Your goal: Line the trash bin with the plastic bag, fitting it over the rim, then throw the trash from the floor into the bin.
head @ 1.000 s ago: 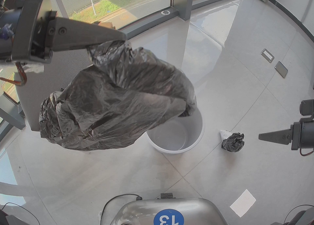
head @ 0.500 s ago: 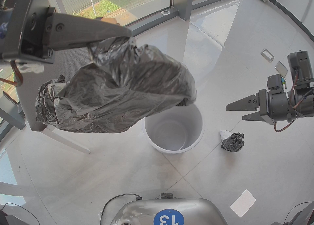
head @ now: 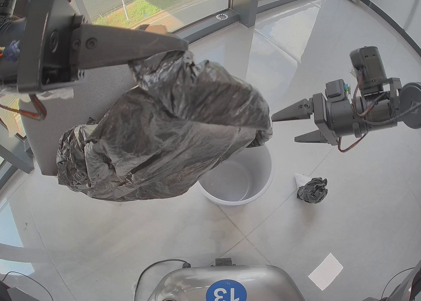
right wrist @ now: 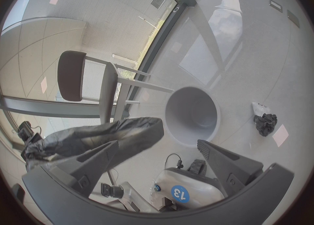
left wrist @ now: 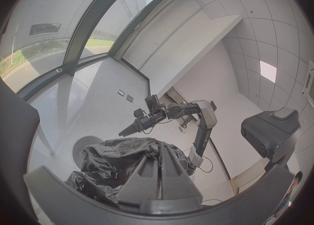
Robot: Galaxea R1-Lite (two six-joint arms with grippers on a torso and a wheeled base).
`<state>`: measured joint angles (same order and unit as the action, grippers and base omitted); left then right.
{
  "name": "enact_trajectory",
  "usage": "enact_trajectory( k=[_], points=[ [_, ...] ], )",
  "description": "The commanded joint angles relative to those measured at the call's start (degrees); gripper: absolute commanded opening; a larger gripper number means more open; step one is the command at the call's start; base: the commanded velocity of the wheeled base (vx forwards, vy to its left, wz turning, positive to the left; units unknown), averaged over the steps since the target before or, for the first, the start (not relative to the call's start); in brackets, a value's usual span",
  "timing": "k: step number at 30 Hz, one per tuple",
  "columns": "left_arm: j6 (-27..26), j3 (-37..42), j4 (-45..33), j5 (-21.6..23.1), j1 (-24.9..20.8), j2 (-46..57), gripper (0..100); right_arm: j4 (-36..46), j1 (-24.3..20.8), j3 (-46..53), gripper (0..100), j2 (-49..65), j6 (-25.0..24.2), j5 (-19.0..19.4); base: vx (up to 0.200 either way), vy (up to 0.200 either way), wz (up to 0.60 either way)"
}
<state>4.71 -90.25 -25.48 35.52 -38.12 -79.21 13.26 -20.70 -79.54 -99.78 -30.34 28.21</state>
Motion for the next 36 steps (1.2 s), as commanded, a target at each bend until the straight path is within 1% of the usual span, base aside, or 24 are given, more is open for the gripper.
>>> enact_trajectory(
  k=[1,7,9,11,14,15,16,22,23,24,26,27,30,31,32,34,36],
  points=[
    [-0.1,-1.0,0.2,0.6,0.3,0.2,0,4.8,0.0,-12.2,100,-10.2,-1.8,0.4,0.0,0.0,0.0],
    [0.0,-1.9,0.3,0.7,0.2,0.2,0,10.4,0.7,-25.0,100,-17.7,-2.9,0.6,0.0,0.0,0.0],
    [-0.1,-1.9,0.3,0.7,0.3,0.2,0,12.4,0.2,-27.7,100,-19.0,-3.1,0.7,0.0,0.0,0.0],
    [-0.1,-1.9,0.3,0.7,0.3,0.2,0,14.9,-1.5,-29.2,100,-19.3,-3.0,1.2,0.0,0.0,0.0],
    [-0.1,-1.8,0.3,0.7,1.1,0.2,0,18.1,-3.5,-29.4,100,-18.8,-2.8,3.4,0.0,0.0,0.0],
    [-0.1,-1.8,0.3,0.7,1.1,0.2,0,18.1,-3.5,-29.4,100,-18.8,-2.8,3.4,0.0,0.0,0.0],
    [-0.1,-1.8,0.4,0.7,1.6,0.2,0,19.9,-4.3,-29.3,100,-18.6,-2.6,4.8,0.0,0.0,0.0],
    [0.0,-1.5,0.8,0.7,1.6,0.4,0,23.4,-5.0,-29.1,100,-16.0,-2.6,10.3,0.0,0.0,0.0],
    [0.0,-1.5,0.8,0.7,1.6,0.4,0,23.4,-5.0,-29.1,100,-16.0,-2.6,10.3,0.0,0.0,0.0],
    [-0.1,-1.5,0.9,0.6,1.7,0.4,0,24.7,-5.0,-29.0,100,-15.4,-2.5,11.4,0.0,0.0,0.0],
    [-0.1,-1.8,0.9,0.6,2.1,0.3,0,29.3,-5.0,-28.9,100,-14.0,-0.9,13.2,0.0,0.0,0.0],
    [-0.1,-1.8,0.9,0.6,2.1,0.3,0,29.3,-5.0,-28.9,100,-14.0,-0.9,13.2,0.0,0.0,0.0],
    [0.0,-1.9,1.3,0.6,2.4,0.3,0,38.1,-4.9,-28.7,100,-13.9,7.1,14.1,0.0,0.0,0.0],
    [0.0,-1.9,1.6,0.6,2.6,0.3,0,40.1,-4.9,-28.8,100,-13.9,8.9,14.9,0.0,0.0,0.0],
    [0.0,-1.9,1.8,0.6,3.1,0.3,0,42.3,-5.0,-29.0,100,-14.0,10.9,16.7,0.0,0.0,0.0],
    [0.0,-2.0,2.2,0.7,3.5,0.3,0,44.8,-5.1,-29.0,100,-14.0,13.2,19.3,0.0,0.0,0.0],
    [0.0,-2.1,2.7,0.7,4.0,0.3,0,46.2,-5.2,-29.1,100,-14.3,14.5,20.9,0.0,0.0,0.0]
  ],
)
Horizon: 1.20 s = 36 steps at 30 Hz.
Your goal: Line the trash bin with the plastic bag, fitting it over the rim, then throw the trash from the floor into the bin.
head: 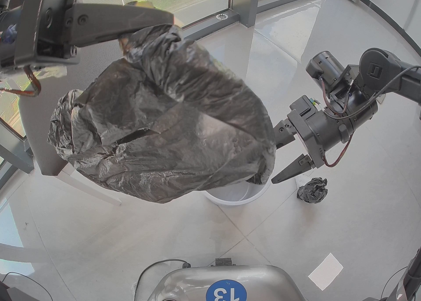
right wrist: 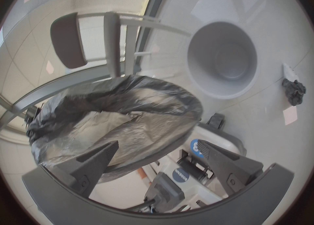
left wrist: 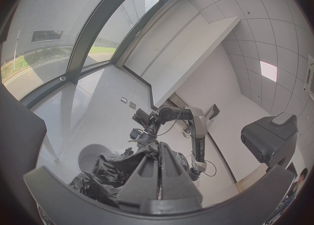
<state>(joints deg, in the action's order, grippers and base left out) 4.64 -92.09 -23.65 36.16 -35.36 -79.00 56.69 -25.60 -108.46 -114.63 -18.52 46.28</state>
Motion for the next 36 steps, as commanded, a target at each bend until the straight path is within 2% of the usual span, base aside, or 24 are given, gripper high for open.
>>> enact_trajectory(
  k=[1,13,21,28,36],
  points=[
    [0.4,-0.3,1.1,0.1,1.4,0.1,0,3.0,-0.7,-0.2,100,0.5,3.0,3.0,0.0,0.0,0.0],
    [6.0,-2.4,4.9,0.1,2.0,0.2,0,2.6,-3.8,-2.4,100,-2.4,3.1,2.9,0.0,0.0,0.0],
    [7.8,-4.6,5.3,0.1,1.9,-0.5,0,2.4,-5.2,-4.3,100,-4.4,2.9,2.9,0.0,0.0,0.0],
    [9.2,-5.1,5.3,0.1,1.8,-0.5,0,2.4,-5.2,-5.9,100,-5.5,2.8,2.6,0.0,0.0,0.0],
    [9.3,-5.2,5.3,0.9,1.4,-0.7,0,2.2,-2.8,-6.1,100,-8.7,2.0,1.6,0.0,0.0,0.0]
  ],
)
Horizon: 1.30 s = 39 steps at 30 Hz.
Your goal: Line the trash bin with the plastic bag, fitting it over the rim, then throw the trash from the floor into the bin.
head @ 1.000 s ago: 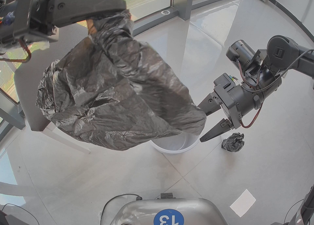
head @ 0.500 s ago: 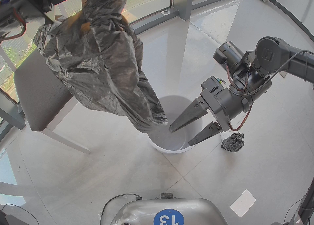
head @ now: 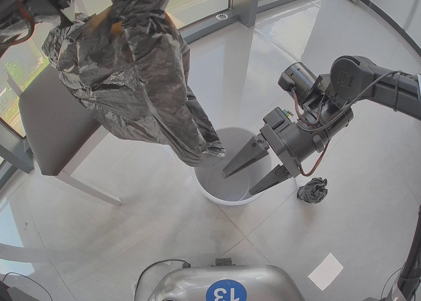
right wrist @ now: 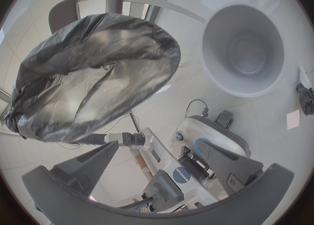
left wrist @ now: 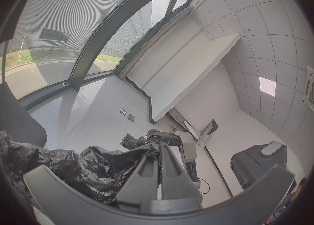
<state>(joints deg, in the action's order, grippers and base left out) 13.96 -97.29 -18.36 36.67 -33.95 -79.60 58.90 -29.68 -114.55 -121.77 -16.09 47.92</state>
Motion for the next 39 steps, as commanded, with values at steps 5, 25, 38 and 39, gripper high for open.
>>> enact_trajectory(
  k=[5,25,38,39],
  points=[
    [0.0,0.0,0.0,0.5,-0.2,0.2,0,0.0,3.0,0.0,100,-3.2,-1.2,0.0,0.0,0.0,0.0],
    [0.0,-0.4,0.0,0.6,-1.3,-0.4,0,0.8,0.3,0.0,100,-5.1,-2.8,0.1,0.0,0.0,0.0],
    [1.9,0.5,1.9,0.5,-1.8,-0.6,0,9.7,1.6,0.0,100,1.7,1.1,-0.2,0.0,0.0,0.0],
    [1.9,0.7,1.9,0.5,-1.8,-0.6,0,10.8,2.4,0.0,100,2.6,2.3,-0.2,0.0,0.0,0.0]
  ],
)
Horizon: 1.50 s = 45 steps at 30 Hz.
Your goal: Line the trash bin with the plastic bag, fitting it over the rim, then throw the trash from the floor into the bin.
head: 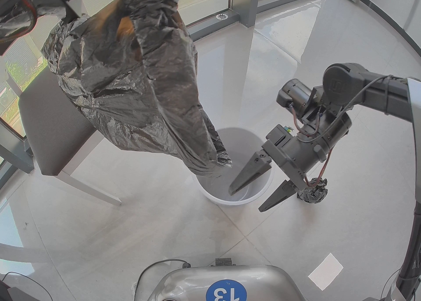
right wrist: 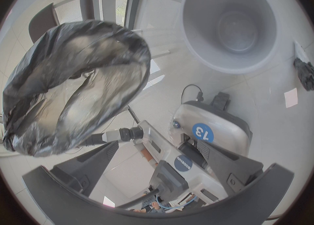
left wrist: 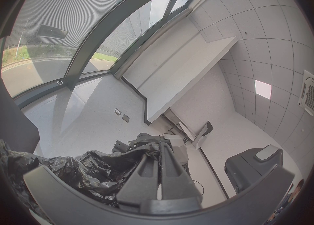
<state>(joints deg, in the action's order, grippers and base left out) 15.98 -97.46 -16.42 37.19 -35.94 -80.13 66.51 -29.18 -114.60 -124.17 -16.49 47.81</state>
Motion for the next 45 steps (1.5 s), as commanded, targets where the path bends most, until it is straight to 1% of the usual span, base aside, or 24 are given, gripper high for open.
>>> enact_trajectory(
  k=[1,4,5,6,9,10,11,12,13,14,19,20,22,23,27,32,39,45],
  points=[
    [-0.2,0.9,0.1,0.0,0.2,0.0,0,4.2,3.0,0.0,100,6.0,3.8,-0.2,0.0,0.0,0.0],
    [-0.2,0.8,0.1,0.0,-0.1,0.0,0,4.8,6.4,0.0,100,8.1,5.4,-0.2,0.0,0.0,0.0],
    [-0.2,0.8,0.1,0.0,-0.1,0.0,0,4.8,6.4,0.0,100,8.1,5.4,-0.2,0.0,0.0,0.0],
    [-0.1,0.7,0.1,0.0,-0.2,0.0,0,4.0,8.4,0.0,100,8.1,5.4,-0.3,0.0,0.0,0.0],
    [0.0,0.7,0.2,0.0,-0.7,0.0,0,2.7,8.6,0.0,100,7.8,5.0,-0.7,0.0,0.0,0.0],
    [0.3,0.7,0.6,0.0,-1.1,0.0,0,1.9,8.1,0.0,100,7.5,4.8,-1.9,0.0,0.0,0.0],
    [0.3,0.7,0.6,0.0,-1.1,0.0,0,1.6,8.0,0.0,100,7.5,4.8,-2.4,0.0,0.0,0.0],
    [0.4,0.7,0.7,0.1,-1.2,0.0,0,-0.3,6.6,0.0,100,7.2,4.3,-5.1,0.0,0.0,0.0],
    [0.4,0.7,0.7,0.1,-1.2,0.0,0,-0.7,6.3,0.0,100,7.1,4.1,-5.4,0.0,0.0,0.0],
    [0.5,0.5,0.7,0.0,-1.4,-0.1,0,-3.1,5.1,0.0,100,6.5,2.4,-6.8,0.0,0.0,0.0],
    [0.5,0.3,0.8,0.1,-1.9,-0.1,0,-11.1,1.9,0.0,100,5.6,-5.1,-8.5,0.0,0.0,0.0],
    [0.5,0.3,0.8,0.1,-2.1,-0.1,0,-13.0,1.1,0.0,100,5.3,-7.0,-9.6,0.0,0.0,0.0],
    [0.5,0.3,0.8,0.1,-2.2,-0.1,0,-15.0,0.1,0.0,100,5.3,-8.8,-10.8,0.0,0.0,0.0],
    [0.5,0.3,0.8,0.1,-2.2,-0.1,0,-15.3,-0.1,0.0,100,5.3,-9.3,-10.7,0.0,0.0,0.0],
    [0.5,0.3,0.8,0.1,-2.2,-0.1,0,-15.0,-1.1,0.0,100,5.4,-9.3,-10.6,0.0,0.0,0.0],
    [0.5,0.3,1.6,0.1,-2.2,-0.1,0,-14.7,-3.8,0.0,100,4.5,-9.4,-10.5,0.0,0.0,0.0],
    [2.1,0.2,2.8,0.0,-2.2,-0.1,0,-15.2,-6.7,0.0,100,1.9,-9.4,-10.5,0.0,0.0,0.0],
    [2.1,0.2,3.0,0.1,-2.2,-0.1,0,-15.1,-7.1,0.0,100,1.0,-9.4,-10.5,0.0,0.0,0.0]
  ],
)
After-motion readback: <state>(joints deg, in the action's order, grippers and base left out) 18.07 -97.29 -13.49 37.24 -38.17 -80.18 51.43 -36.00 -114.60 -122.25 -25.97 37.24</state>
